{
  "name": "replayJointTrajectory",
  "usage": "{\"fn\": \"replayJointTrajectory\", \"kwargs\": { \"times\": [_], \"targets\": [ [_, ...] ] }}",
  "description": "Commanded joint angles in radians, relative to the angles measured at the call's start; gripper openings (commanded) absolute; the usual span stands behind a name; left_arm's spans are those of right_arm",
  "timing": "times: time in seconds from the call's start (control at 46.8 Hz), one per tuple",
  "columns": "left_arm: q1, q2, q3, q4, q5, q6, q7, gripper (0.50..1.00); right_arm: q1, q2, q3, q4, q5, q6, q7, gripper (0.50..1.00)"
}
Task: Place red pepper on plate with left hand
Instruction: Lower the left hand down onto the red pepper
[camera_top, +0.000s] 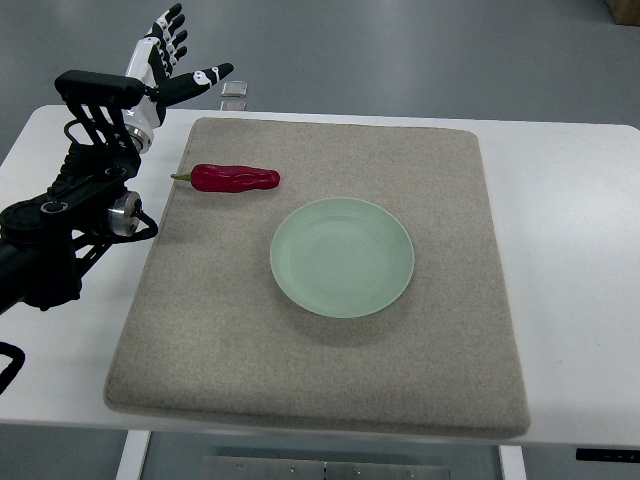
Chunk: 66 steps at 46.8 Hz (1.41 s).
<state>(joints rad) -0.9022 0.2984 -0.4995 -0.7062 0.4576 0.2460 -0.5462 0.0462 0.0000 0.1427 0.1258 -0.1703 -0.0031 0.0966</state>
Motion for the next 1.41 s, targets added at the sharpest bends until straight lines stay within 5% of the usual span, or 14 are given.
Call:
{"fn": "replayJointTrajectory", "kwargs": {
  "times": [0.0, 0.299, 0.769, 1.389],
  "targets": [
    [-0.009, 0.002, 0.051, -0.002, 0.113, 0.012, 0.0, 0.996, 0.0, 0.0, 0.0, -0.002, 0.0, 0.0, 0.0, 0.932],
    [-0.033, 0.048, 0.153, -0.007, 0.437, 0.012, 0.015, 0.994, 0.0, 0.0, 0.0, 0.0, 0.0, 0.0, 0.0, 0.932],
    [-0.185, 0.166, 0.499, -0.084, 0.444, -0.019, 0.063, 0.994, 0.0, 0.0, 0.0, 0.0, 0.0, 0.0, 0.0, 0.932],
    [-0.227, 0.292, 0.553, -0.125, 0.549, -0.111, 0.101, 0.992, 0.0, 0.0, 0.0, 0.0, 0.0, 0.0, 0.0, 0.932]
  ]
}}
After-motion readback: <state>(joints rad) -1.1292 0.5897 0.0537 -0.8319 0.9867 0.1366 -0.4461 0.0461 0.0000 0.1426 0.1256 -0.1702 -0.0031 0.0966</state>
